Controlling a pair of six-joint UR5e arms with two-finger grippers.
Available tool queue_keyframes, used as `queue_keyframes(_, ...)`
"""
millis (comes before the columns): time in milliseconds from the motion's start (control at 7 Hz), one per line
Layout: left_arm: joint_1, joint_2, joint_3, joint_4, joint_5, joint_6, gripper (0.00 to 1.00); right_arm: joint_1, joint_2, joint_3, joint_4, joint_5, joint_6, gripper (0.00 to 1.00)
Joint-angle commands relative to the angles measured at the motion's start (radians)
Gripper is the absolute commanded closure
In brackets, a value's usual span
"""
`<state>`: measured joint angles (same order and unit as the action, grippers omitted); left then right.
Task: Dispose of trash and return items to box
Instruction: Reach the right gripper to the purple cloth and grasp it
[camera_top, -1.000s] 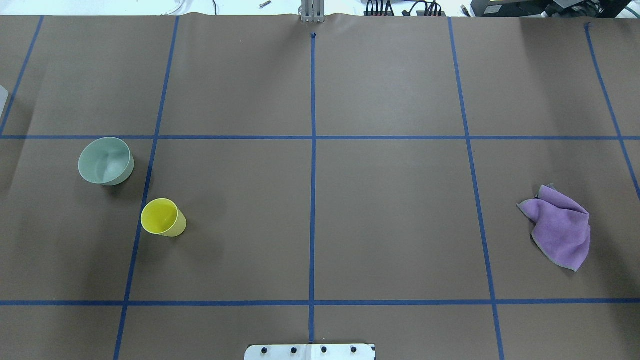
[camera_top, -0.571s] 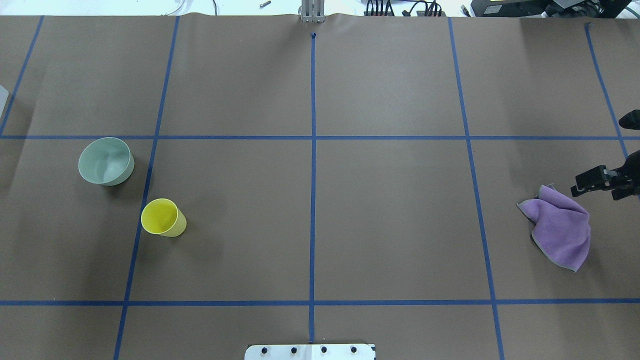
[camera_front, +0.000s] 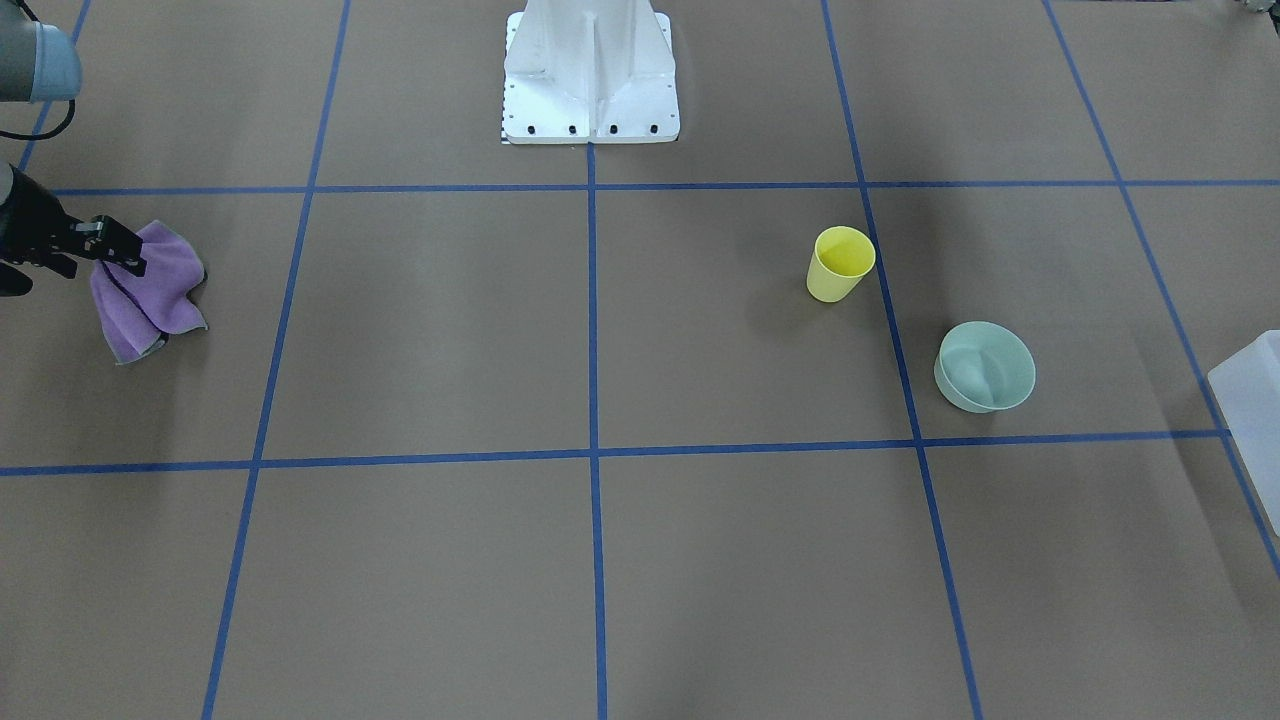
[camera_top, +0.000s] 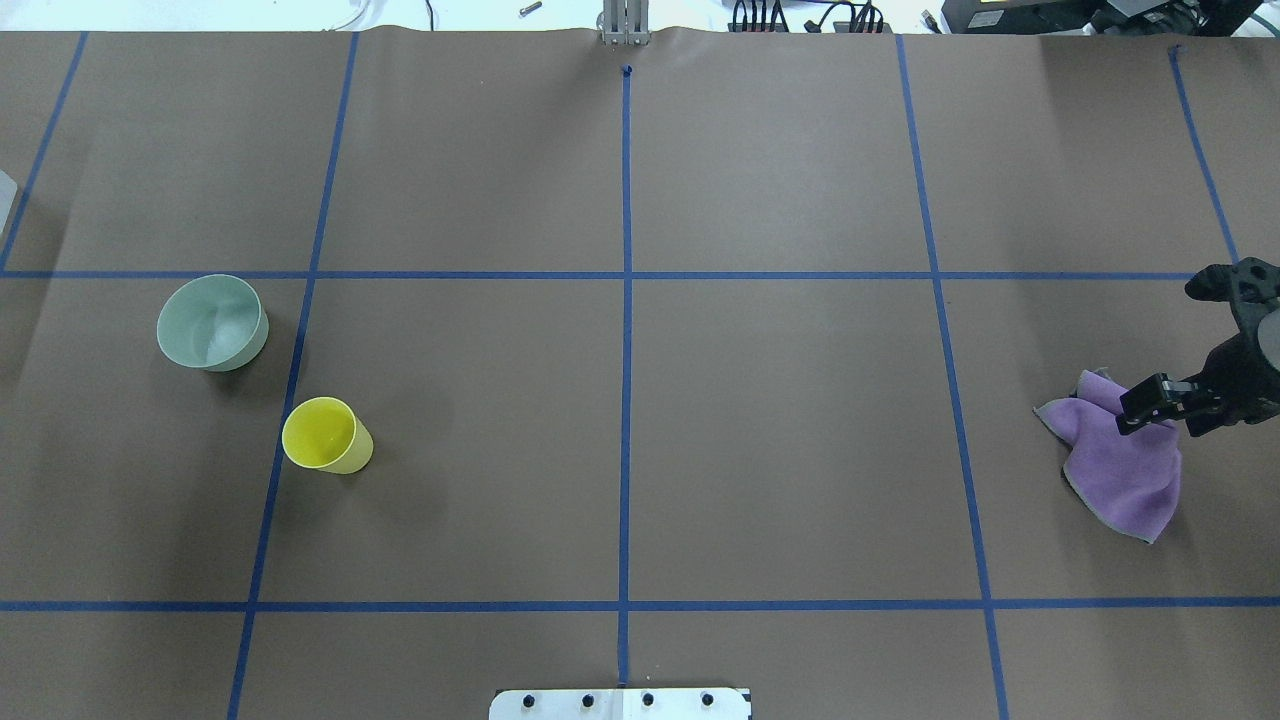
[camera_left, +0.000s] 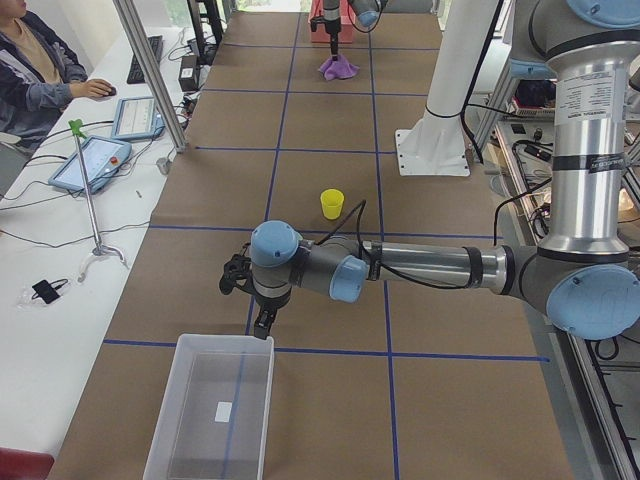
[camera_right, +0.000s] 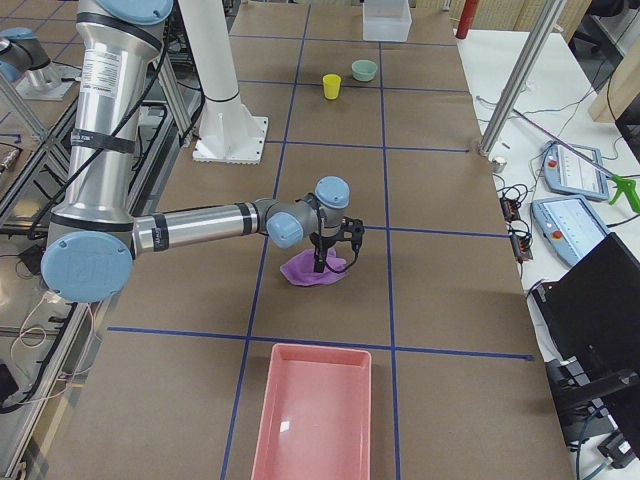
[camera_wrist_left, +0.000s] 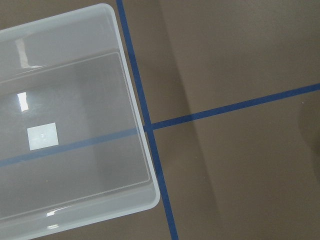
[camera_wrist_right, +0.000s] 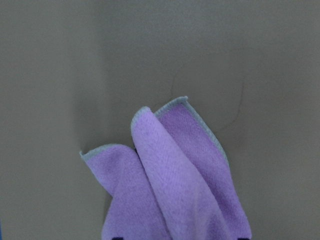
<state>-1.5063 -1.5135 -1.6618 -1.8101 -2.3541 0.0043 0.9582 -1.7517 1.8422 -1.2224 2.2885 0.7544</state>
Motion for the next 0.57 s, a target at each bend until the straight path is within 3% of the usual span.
queue_keyframes(0,0.0,-0.002,-0.003,0.0,-0.001,-0.001,0.01,-0.004,0.0,-0.008,0.0,0.009,0.003,1.0)
queue_keyframes(143,0.0,-0.002,-0.003,0.0,-0.001,-0.003,0.01,0.0,0.0,-0.003,-0.003,0.016,-0.003,1.0)
queue_keyframes(286,0.001,-0.004,-0.001,0.0,-0.001,-0.006,0.01,0.063,-0.014,0.064,-0.017,0.057,-0.009,1.0)
queue_keyframes(429,0.001,-0.007,-0.003,0.0,-0.004,-0.033,0.01,0.226,-0.05,0.101,-0.016,0.148,-0.041,1.0)
